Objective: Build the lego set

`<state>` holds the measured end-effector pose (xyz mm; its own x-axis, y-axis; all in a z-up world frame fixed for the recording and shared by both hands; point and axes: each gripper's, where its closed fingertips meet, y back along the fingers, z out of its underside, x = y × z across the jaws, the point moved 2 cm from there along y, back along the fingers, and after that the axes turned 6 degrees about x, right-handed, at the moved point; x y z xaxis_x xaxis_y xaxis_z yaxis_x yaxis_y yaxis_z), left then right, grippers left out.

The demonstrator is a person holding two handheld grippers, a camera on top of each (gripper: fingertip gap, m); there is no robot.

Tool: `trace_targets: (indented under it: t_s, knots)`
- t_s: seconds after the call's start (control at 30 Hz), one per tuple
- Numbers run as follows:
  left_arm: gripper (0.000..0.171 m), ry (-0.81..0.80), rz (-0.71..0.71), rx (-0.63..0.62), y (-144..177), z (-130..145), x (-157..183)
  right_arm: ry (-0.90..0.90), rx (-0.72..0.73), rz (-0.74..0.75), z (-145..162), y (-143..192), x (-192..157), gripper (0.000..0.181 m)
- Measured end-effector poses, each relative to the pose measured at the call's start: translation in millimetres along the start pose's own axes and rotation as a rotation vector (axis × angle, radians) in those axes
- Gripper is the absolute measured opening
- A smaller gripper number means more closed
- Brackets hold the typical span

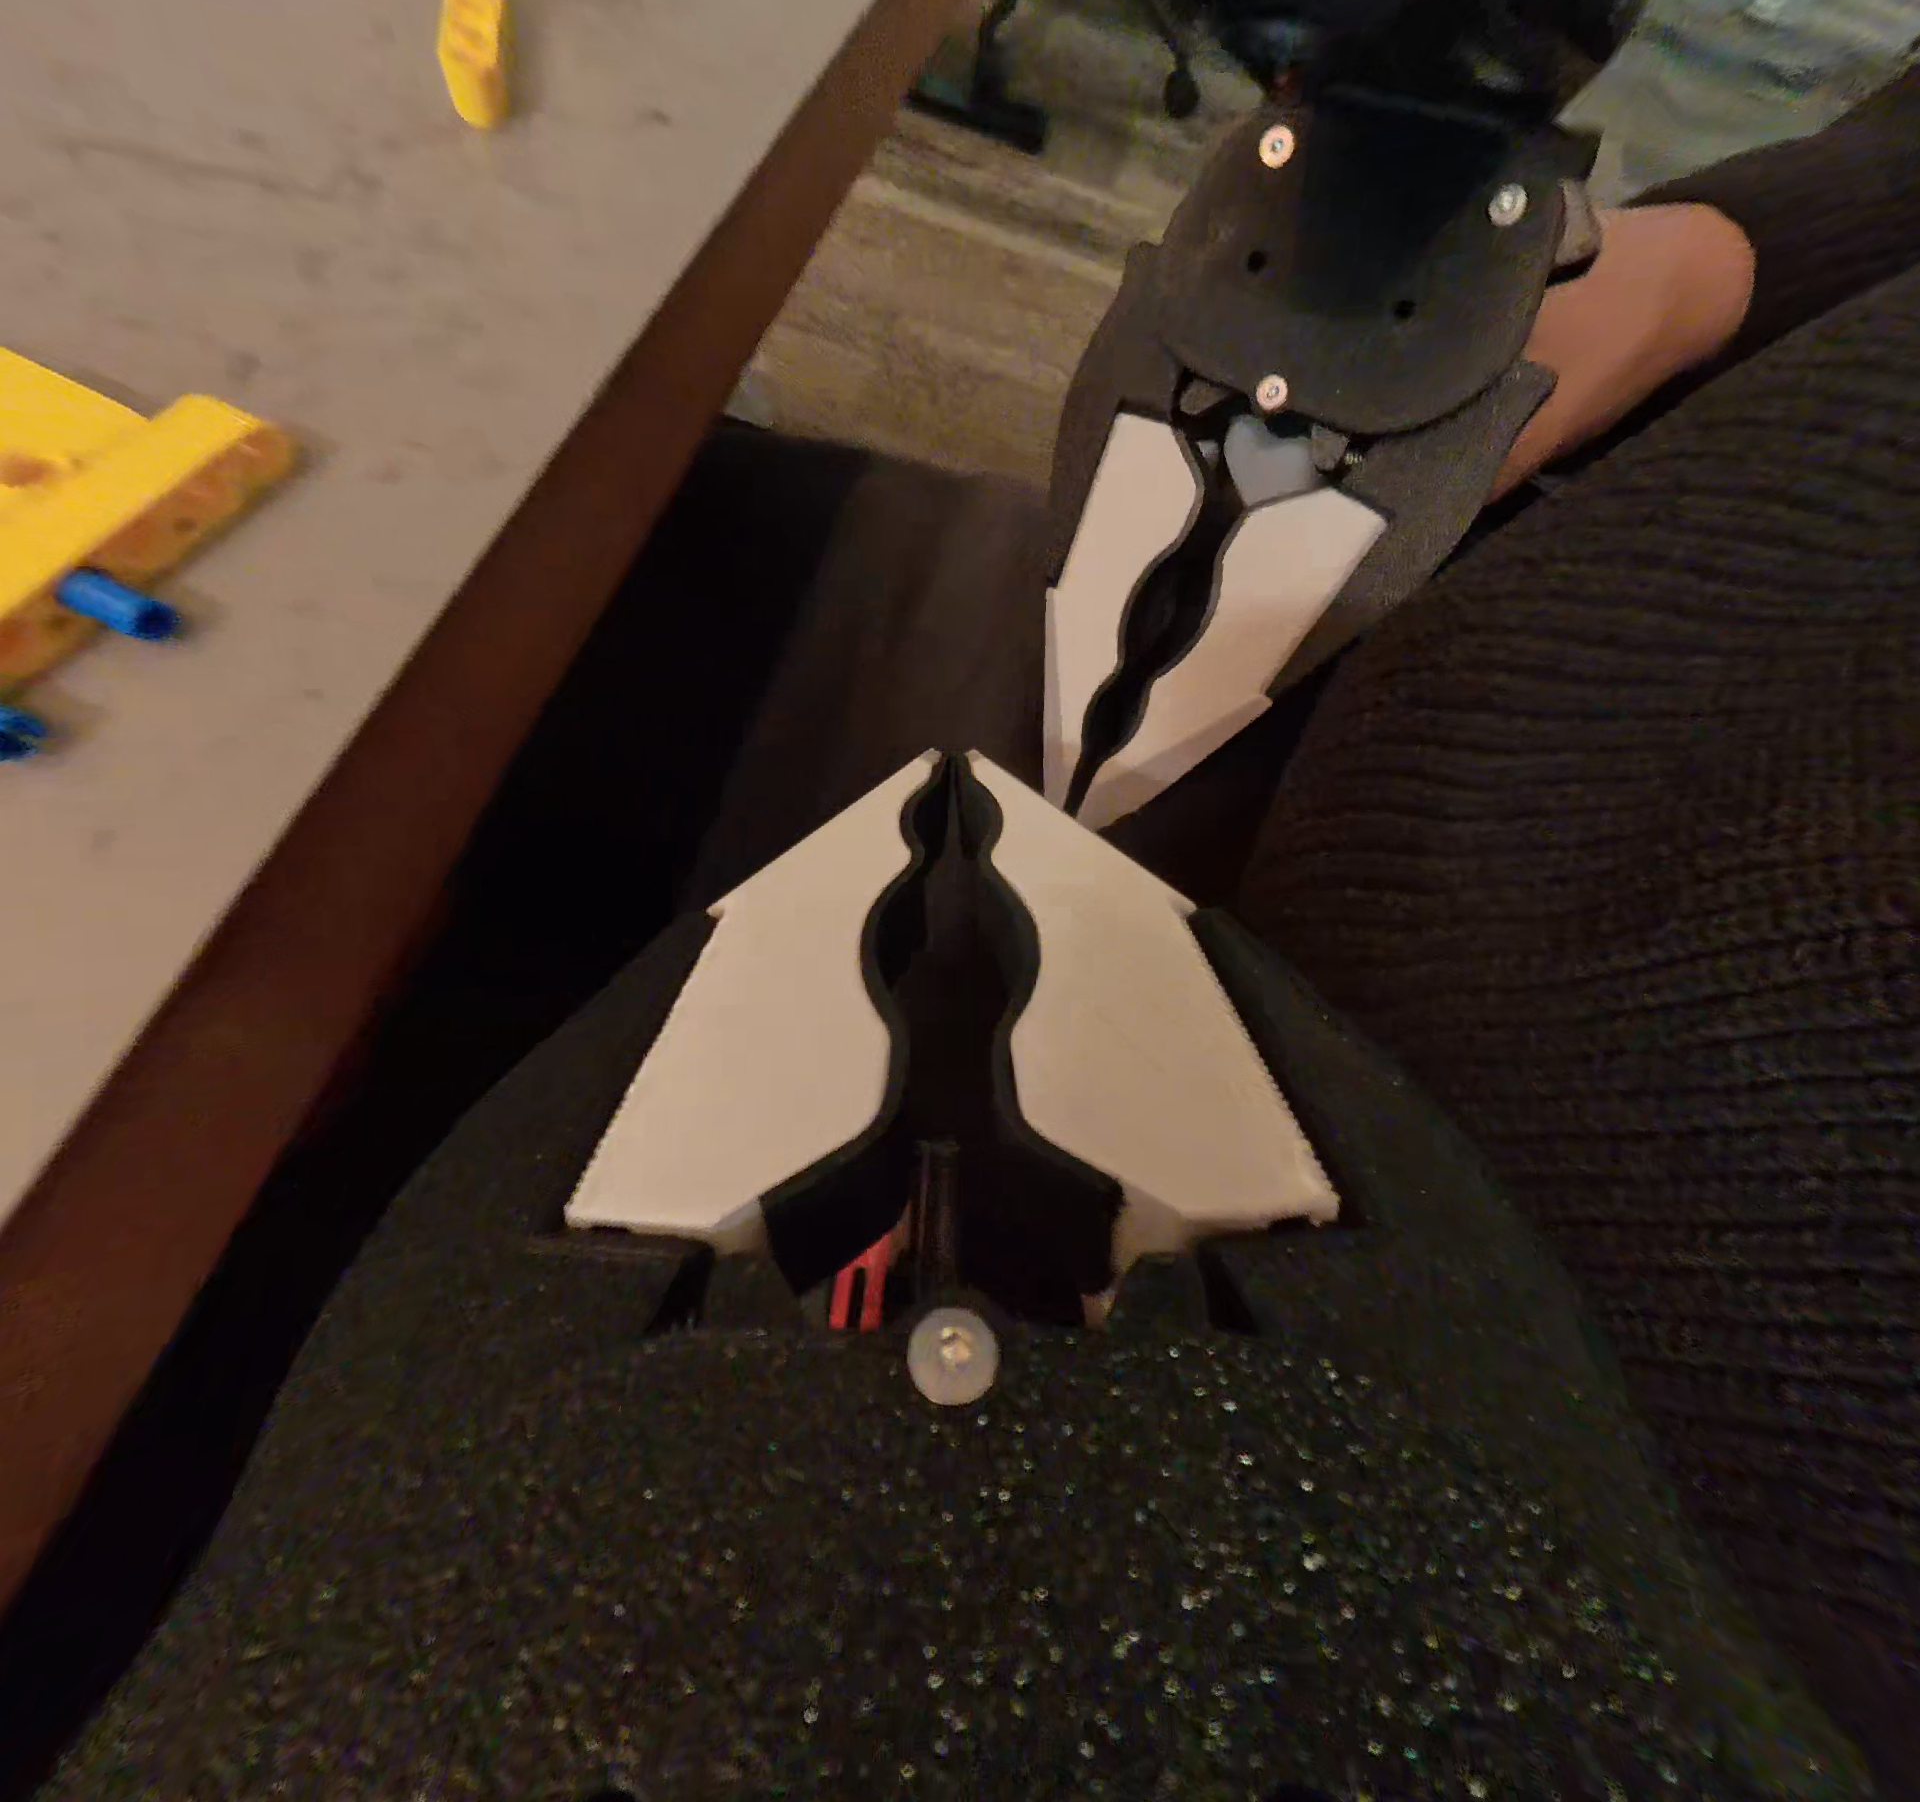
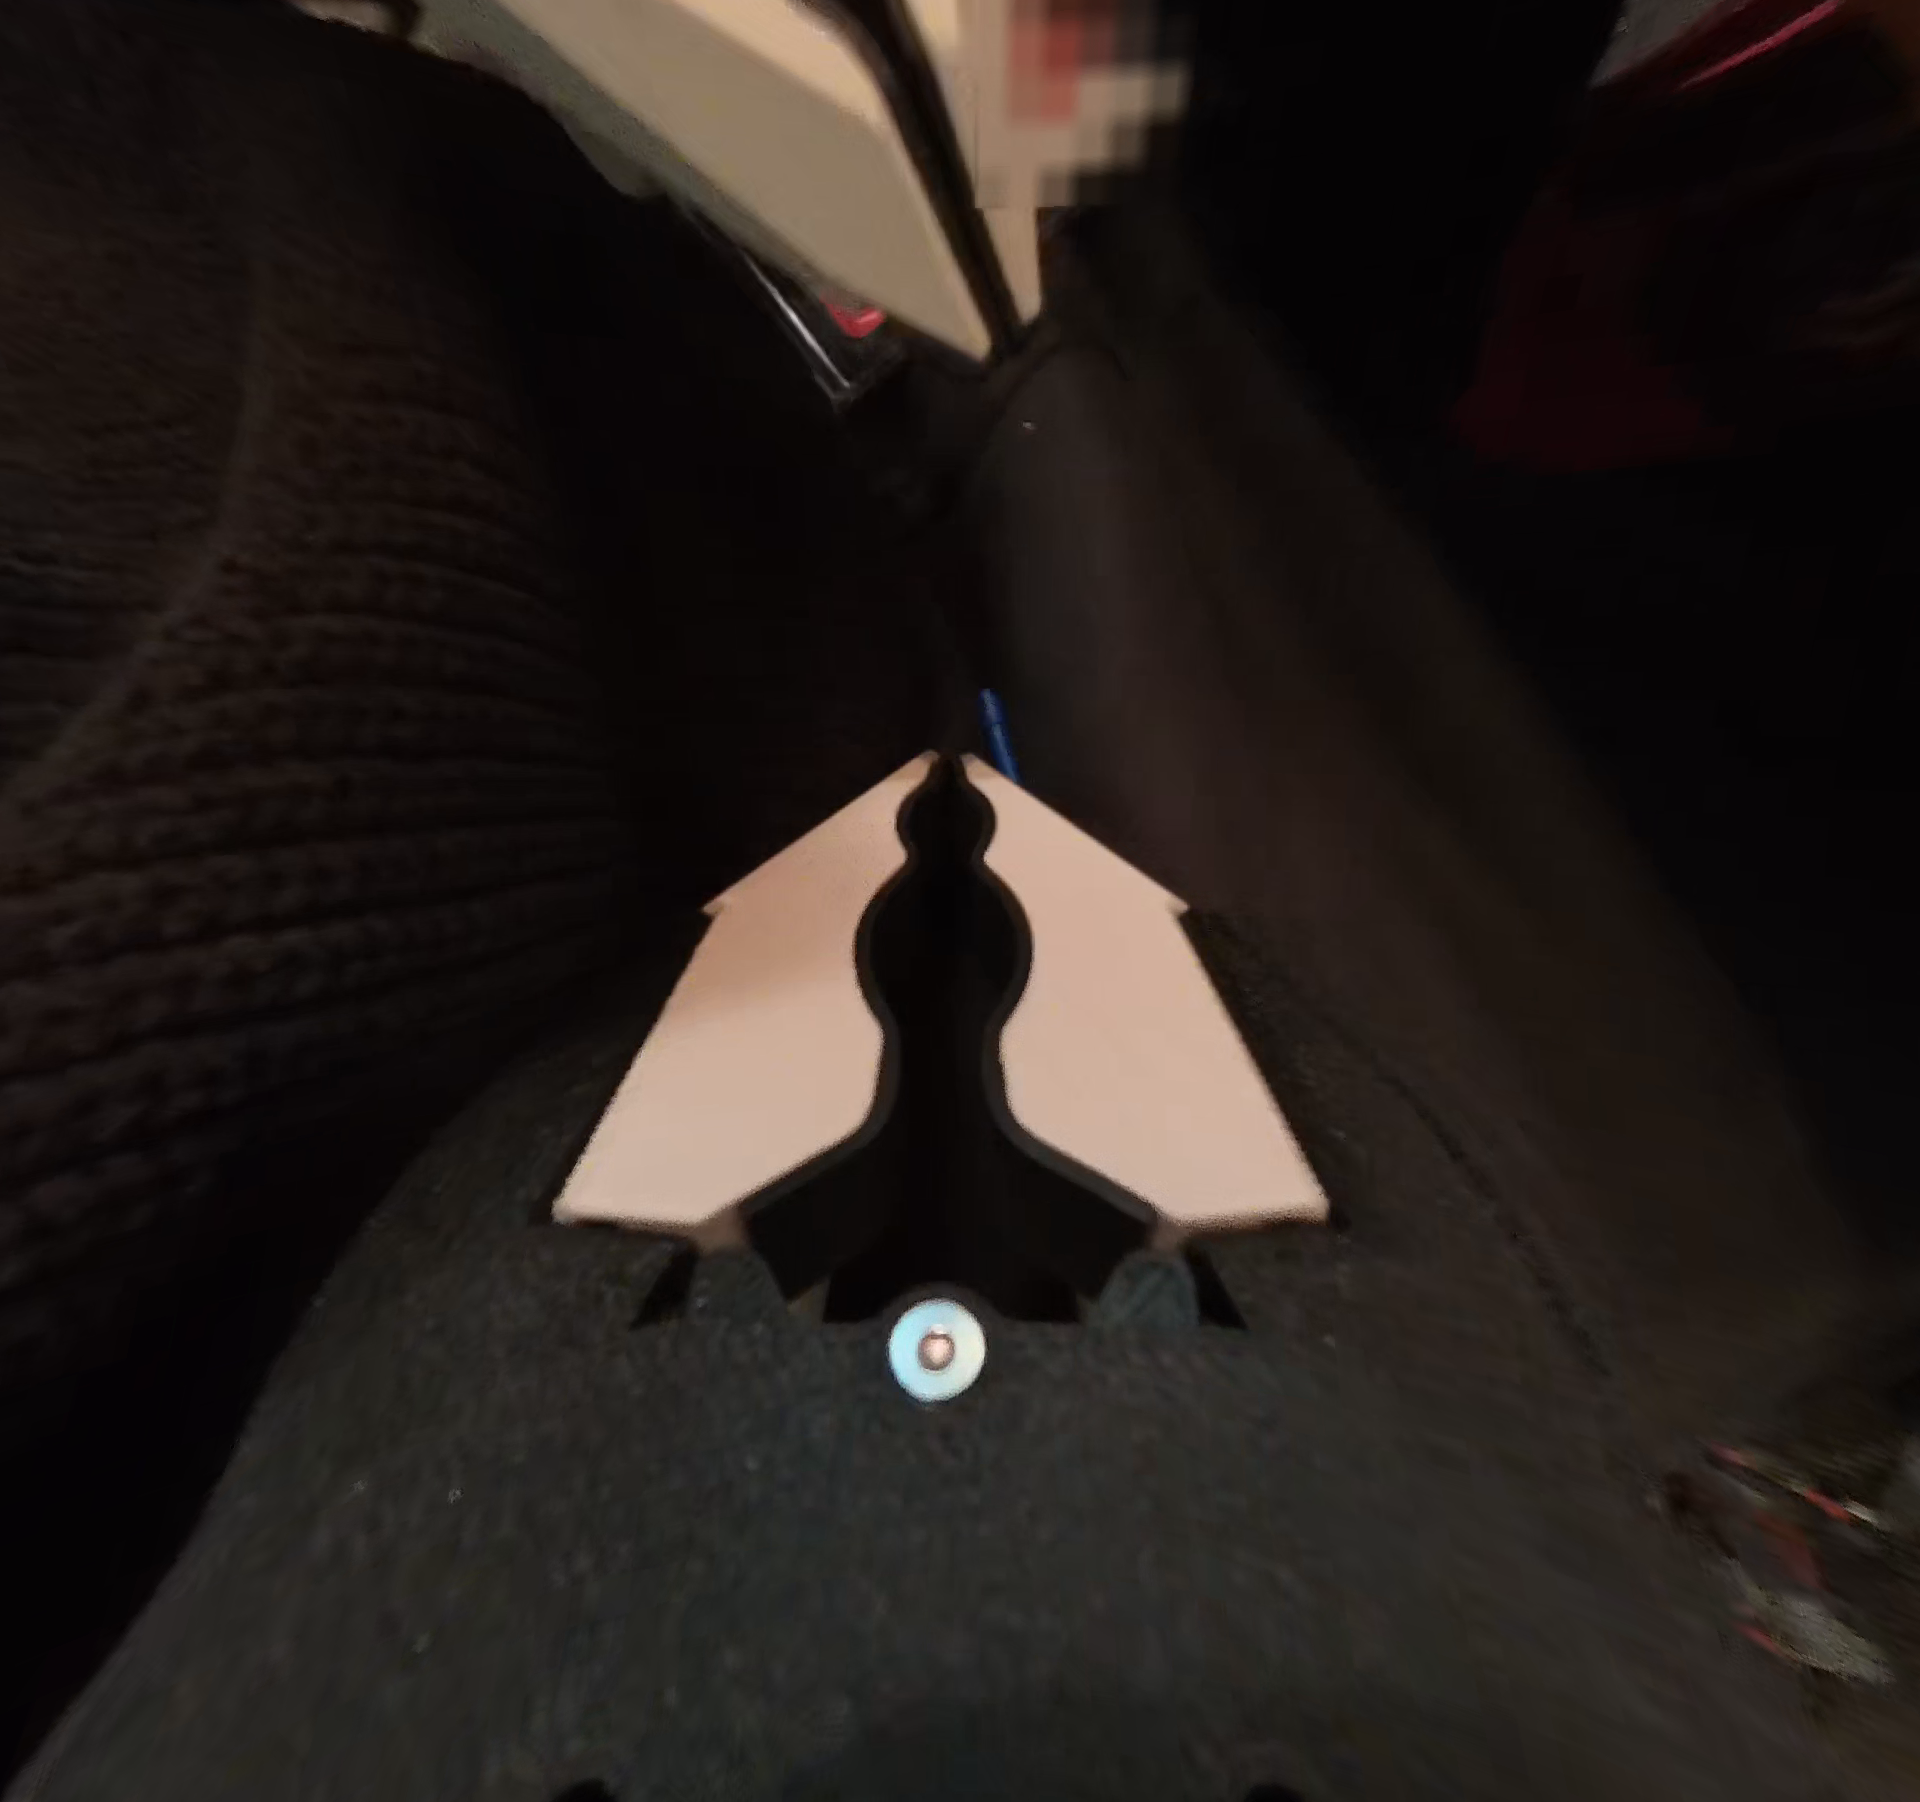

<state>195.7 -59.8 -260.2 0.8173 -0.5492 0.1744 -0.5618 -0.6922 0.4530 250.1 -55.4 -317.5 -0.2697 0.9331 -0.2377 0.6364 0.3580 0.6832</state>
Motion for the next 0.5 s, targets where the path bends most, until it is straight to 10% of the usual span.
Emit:
trace_targets:
  t_s: [0.23, 0.5]
  knots:
    - [0.000, 0.122, 0.054, -0.185, -19, 32, 1, -0.119, -0.011, -0.180, 2, 0, -31, 0.000]
    - [0.000, 0.093, 0.045, -0.324, -32, 57, 3, -0.035, 0.114, 0.029, -13, 11, 1, 0.000]
